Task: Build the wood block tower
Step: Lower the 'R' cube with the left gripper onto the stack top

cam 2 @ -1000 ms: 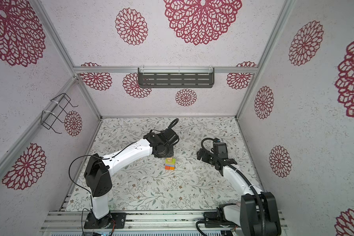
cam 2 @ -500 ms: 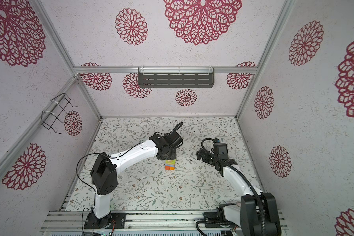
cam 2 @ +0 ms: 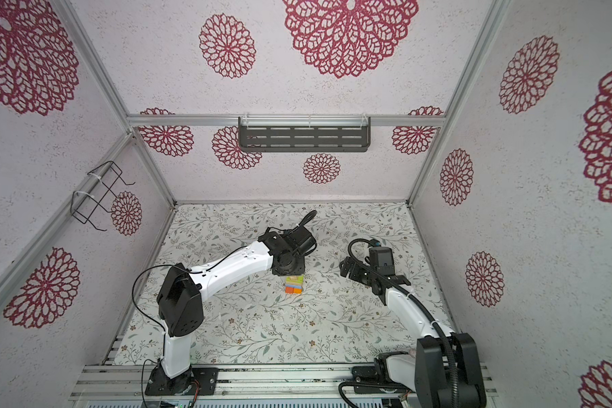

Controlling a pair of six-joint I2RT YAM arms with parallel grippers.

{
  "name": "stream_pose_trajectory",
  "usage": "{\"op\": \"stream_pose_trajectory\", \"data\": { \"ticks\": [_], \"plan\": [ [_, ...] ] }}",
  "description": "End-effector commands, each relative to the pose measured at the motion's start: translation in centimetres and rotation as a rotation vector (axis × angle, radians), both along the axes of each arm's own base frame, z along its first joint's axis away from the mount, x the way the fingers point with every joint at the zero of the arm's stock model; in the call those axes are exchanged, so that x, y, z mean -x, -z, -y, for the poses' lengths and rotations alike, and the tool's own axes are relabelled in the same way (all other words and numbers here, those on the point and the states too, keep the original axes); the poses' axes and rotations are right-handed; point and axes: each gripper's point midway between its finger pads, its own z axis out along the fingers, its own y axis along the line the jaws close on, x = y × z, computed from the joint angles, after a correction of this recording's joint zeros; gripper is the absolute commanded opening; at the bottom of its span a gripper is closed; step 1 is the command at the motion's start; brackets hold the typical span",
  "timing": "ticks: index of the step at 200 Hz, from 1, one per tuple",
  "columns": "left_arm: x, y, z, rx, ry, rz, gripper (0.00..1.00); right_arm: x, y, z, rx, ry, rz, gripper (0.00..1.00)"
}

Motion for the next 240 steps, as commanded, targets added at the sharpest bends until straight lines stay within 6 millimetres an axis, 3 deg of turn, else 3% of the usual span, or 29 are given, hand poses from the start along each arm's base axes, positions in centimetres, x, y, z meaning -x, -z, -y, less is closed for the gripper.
{"op": "stream_pose_trajectory", "data": {
  "ticks": [1,156,240],
  "plan": [
    [-0.70,-0.08,0.21,-0.008,-0.011,0.015,0.35,-0.38,-1.34,-0.04,-0.025,0.005,0.047,0.99],
    [-0.65,0.54,-0.58,-0.041,-0.016,0.003,0.36,-0.44,-1.07,-0.12,-0.028,0.003,0.040,0.99],
    [-0.97,0.33,-0.68,-0.041,-0.017,0.008,0.45,-0.50,-0.99,-0.24,-0.030,-0.004,0.037,0.99]
  ]
}}
